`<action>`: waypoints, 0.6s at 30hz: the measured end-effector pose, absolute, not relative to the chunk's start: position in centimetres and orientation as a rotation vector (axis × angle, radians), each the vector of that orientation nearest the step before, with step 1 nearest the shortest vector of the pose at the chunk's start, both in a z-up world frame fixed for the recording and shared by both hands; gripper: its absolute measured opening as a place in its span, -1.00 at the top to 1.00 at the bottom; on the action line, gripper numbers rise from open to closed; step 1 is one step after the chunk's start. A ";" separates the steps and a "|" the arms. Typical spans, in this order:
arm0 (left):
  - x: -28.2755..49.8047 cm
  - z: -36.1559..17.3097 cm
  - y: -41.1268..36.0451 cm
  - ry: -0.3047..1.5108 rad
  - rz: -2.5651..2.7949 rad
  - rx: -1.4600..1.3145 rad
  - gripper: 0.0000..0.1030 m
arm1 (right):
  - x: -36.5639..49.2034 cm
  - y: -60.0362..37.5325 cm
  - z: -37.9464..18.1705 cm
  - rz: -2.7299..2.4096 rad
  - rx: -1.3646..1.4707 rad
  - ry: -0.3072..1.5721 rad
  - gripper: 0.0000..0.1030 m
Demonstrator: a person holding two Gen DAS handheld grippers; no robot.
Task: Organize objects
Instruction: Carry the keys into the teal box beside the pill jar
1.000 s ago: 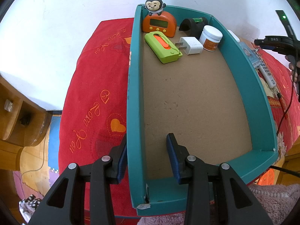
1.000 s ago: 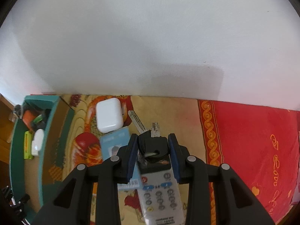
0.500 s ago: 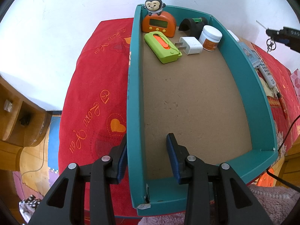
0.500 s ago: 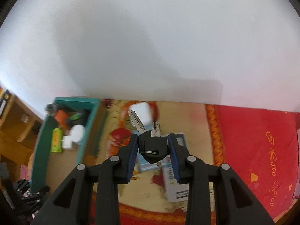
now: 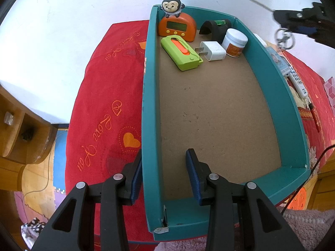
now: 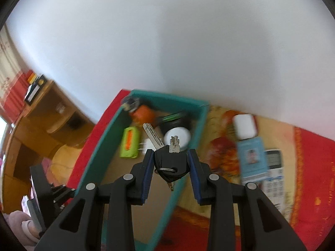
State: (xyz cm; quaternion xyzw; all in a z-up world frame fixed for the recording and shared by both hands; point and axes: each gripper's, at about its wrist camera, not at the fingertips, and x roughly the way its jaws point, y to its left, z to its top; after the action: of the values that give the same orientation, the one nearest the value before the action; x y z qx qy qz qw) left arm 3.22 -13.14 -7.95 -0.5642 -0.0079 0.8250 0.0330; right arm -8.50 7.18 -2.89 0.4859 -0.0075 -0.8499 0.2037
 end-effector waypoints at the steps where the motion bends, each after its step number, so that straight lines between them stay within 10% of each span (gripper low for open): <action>1: 3.2 -7.9 -13.1 -0.024 2.539 -1.736 0.25 | -8.5 6.5 -3.3 -2.356 1.361 -0.016 0.39; 18: 3.4 -8.0 -13.2 -0.013 2.535 -1.724 0.25 | -8.8 1.2 -9.9 -2.362 1.533 0.345 0.38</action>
State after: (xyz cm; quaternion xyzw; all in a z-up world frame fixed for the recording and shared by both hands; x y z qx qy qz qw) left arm 3.36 -13.24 -7.97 -0.5619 -0.0042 0.8263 0.0381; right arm -8.83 1.20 -9.92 0.5341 0.1203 -0.8230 0.1515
